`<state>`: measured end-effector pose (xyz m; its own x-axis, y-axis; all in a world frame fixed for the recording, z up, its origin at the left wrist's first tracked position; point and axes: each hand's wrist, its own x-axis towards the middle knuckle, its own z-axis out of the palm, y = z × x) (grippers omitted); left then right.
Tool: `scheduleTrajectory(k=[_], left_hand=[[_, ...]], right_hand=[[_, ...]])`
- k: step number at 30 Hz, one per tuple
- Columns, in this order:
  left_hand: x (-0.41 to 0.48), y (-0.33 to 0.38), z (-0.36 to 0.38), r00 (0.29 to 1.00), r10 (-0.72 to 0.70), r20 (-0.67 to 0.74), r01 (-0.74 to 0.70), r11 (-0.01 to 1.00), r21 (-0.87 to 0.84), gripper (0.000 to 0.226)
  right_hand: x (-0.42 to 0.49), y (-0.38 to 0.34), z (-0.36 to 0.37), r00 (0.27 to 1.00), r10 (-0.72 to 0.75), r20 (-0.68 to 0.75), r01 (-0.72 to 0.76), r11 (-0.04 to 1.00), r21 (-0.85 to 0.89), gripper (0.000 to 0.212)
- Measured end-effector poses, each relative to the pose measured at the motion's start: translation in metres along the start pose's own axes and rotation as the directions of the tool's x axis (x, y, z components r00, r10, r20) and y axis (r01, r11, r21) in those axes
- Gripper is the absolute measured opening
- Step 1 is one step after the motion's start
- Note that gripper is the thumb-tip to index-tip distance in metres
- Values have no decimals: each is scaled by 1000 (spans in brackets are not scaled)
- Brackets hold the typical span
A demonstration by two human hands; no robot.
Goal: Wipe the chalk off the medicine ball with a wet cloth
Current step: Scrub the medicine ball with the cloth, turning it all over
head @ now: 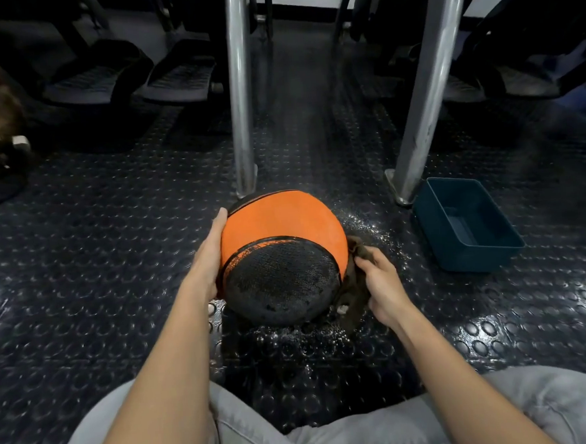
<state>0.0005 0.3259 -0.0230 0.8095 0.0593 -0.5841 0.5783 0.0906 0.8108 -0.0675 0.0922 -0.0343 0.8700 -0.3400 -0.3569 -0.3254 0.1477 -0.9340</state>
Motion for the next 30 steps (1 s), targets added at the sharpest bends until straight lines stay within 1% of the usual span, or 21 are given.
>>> scheduleTrajectory(k=[4,8,10,12,13,14,15,17,18,19,20,21,22,23,24,25,26,27,28,29,30], left_hand=[[-12,-4,2,997,72,-11,-71,993,98,131],[-14,-8,10,991,118,-67,-105,979,172,137],[-18,-10,18,992,121,-40,-113,981,155,129],[-25,-16,33,995,99,29,-102,988,112,105],[-27,-20,42,995,77,68,-83,992,94,91],[-30,-25,51,993,38,108,-47,996,82,83],[-31,-31,58,988,-31,149,21,997,68,81],[-32,-39,68,963,-166,214,149,985,92,85],[-30,-41,70,952,-200,231,170,975,142,88],[-28,-39,71,951,-202,233,157,967,199,89],[-27,-36,72,968,-144,207,93,967,235,85],[-25,-31,74,986,-23,163,-17,971,239,75],[-26,-25,76,986,133,99,-153,962,225,63],[-28,-20,78,952,303,42,-305,929,209,52],[-33,-16,81,883,470,14,-462,861,213,46],[-39,-15,83,793,609,18,-595,767,240,44],[-45,-16,87,707,705,54,-687,667,288,46],[-51,-20,90,641,761,100,-737,574,357,53],[-53,-25,93,596,790,144,-755,489,437,60],[-55,-30,94,566,808,163,-746,418,519,62],[-54,-35,94,542,827,150,-729,374,574,61]], right_hand=[[4,0,0,1000,16,-1,-16,994,109,21],[8,2,-8,996,22,-81,-16,998,66,24],[7,-6,-16,992,-19,-127,22,1000,22,25],[9,-21,-29,978,-109,-177,97,992,-77,26],[9,-30,-36,969,-155,-194,129,982,-140,25],[9,-41,-42,958,-200,-206,159,967,-200,22],[8,-49,-48,949,-238,-205,176,943,-281,17],[6,-61,-58,936,-285,-205,153,857,-492,18],[2,-65,-61,934,-299,-197,140,812,-567,17],[-1,-67,-62,930,-312,-193,130,772,-622,13],[-3,-67,-61,926,-330,-184,132,738,-662,11],[-5,-68,-58,921,-352,-168,146,710,-689,12],[-9,-68,-53,915,-379,-140,175,683,-709,13],[-12,-67,-48,905,-411,-106,213,656,-724,15],[-14,-66,-44,894,-443,-69,258,635,-728,15],[-17,-64,-39,881,-471,-38,300,620,-725,15],[-19,-61,-35,870,-493,-12,336,611,-717,14],[-21,-59,-32,862,-507,16,370,607,-703,14],[-22,-57,-30,860,-509,48,401,612,-682,16],[-23,-57,-28,865,-495,79,416,621,-664,19],[-25,-58,-27,875,-470,111,418,622,-662,22]])
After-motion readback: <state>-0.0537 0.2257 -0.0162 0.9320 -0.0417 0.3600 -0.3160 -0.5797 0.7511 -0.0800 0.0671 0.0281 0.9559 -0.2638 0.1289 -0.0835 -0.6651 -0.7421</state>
